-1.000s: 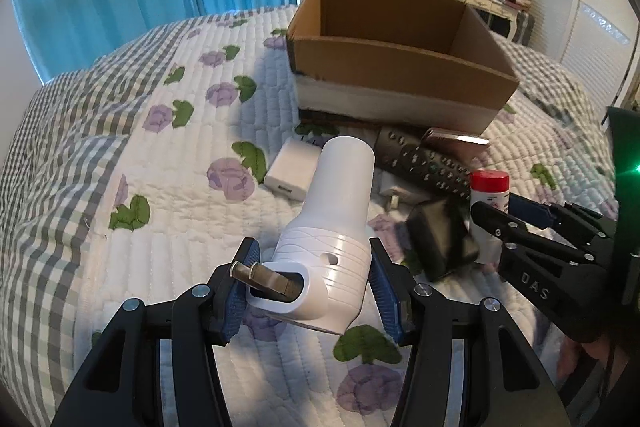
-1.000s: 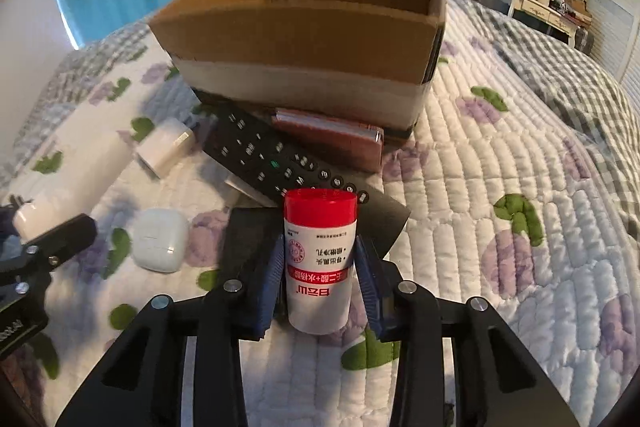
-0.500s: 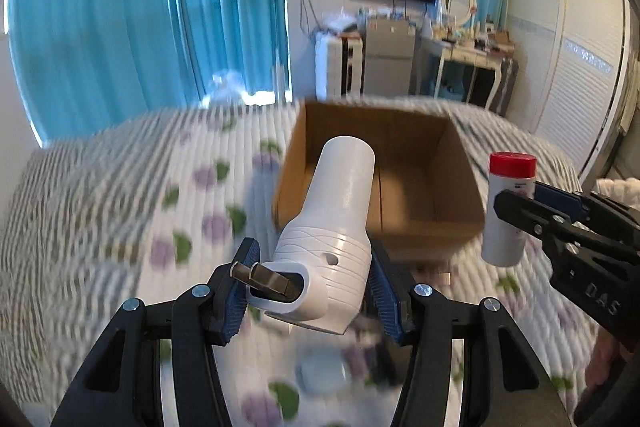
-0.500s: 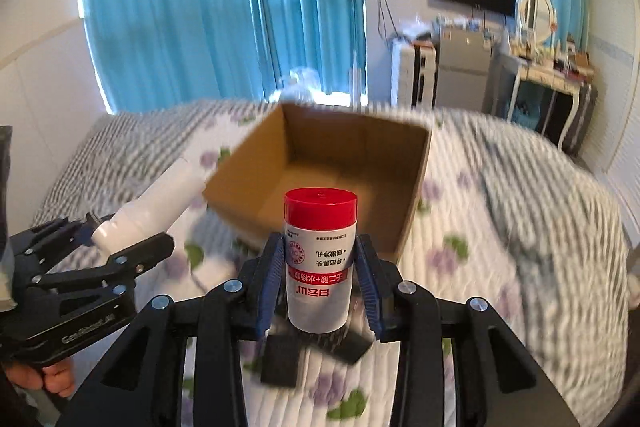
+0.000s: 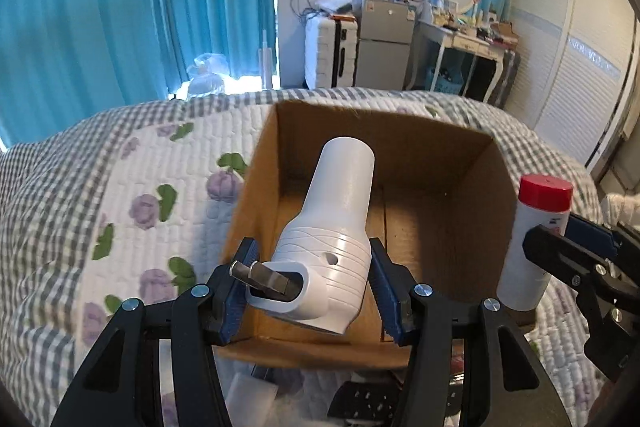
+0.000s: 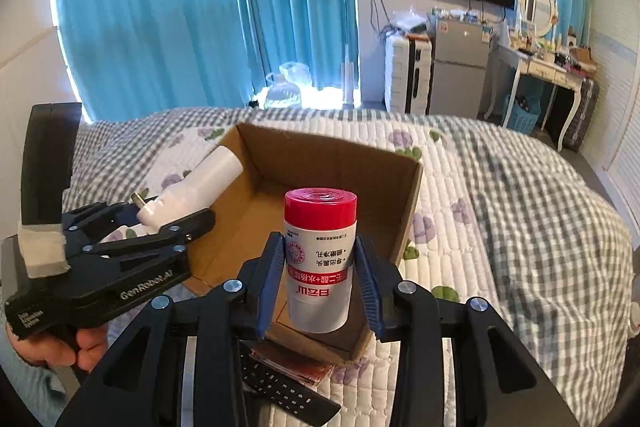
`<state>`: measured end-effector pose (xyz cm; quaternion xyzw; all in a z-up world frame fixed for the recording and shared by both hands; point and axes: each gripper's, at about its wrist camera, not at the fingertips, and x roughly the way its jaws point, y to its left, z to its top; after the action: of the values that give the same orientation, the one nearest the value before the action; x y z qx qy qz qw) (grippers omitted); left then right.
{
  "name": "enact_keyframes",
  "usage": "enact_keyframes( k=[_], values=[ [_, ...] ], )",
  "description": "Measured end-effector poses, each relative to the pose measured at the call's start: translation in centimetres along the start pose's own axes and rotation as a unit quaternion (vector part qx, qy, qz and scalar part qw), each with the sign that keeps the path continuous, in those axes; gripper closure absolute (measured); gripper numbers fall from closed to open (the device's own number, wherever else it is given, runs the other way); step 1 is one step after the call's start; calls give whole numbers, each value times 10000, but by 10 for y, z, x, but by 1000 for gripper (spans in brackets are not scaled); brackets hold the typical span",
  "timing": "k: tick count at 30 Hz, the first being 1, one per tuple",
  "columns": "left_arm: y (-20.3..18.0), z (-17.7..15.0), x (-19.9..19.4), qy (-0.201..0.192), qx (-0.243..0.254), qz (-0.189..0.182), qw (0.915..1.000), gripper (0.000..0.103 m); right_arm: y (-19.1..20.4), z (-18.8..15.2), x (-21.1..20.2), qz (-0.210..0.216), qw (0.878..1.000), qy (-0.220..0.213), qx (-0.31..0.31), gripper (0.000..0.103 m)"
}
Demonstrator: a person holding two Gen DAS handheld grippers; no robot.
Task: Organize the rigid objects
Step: 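Carry the dryer and bottle over the box and open both grippers, then grasp the pale blue earbud case with the left gripper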
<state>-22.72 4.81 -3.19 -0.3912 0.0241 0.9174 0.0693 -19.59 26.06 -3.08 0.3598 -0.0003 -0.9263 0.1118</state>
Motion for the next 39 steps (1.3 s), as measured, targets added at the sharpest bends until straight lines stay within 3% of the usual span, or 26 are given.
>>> enact_keyframes(
  k=[1, 3, 6, 15, 16, 17, 18, 20, 25, 31, 39],
  values=[
    [-1, -2, 1, -13, 37, 27, 10000, 43, -1, -3, 4, 12, 10000, 31, 8, 67],
    [-2, -4, 5, -4, 68, 107, 9999, 24, -4, -6, 10, 48, 10000, 75, 25, 67],
    [-2, -2, 0, -70, 2, -24, 10000, 23, -7, -7, 16, 74, 9999, 106, 52, 68],
    [9, -5, -35, -357, -70, 88, 9993, 23, -14, -6, 50, 6, 9984, 550, 131, 66],
    [12, -6, -39, -387, -81, 92, 9992, 23, -16, -6, 50, -22, 9986, 497, 194, 61],
    [14, -9, -45, -424, -87, 107, 9990, 21, -17, -6, 48, -31, 9987, 430, 264, 44],
    [16, -13, -53, -460, -95, 115, 9988, 16, -19, -6, 45, -4, 9987, 372, 355, 33],
    [18, -18, -65, -501, -136, 126, 9986, 11, -22, -5, 32, 92, 9983, 231, 522, 33],
    [23, -38, -90, -478, -189, 95, 9986, 11, -16, -7, -13, -177, 9990, 10, 410, 32],
    [25, -71, -110, -456, -214, 181, 9986, 4, -1, -32, -63, -514, 9983, -222, 179, 15],
    [16, -139, -74, 289, -228, 311, 9988, 4, 25, -105, -60, -667, 9977, 63, -128, 14]
  ],
)
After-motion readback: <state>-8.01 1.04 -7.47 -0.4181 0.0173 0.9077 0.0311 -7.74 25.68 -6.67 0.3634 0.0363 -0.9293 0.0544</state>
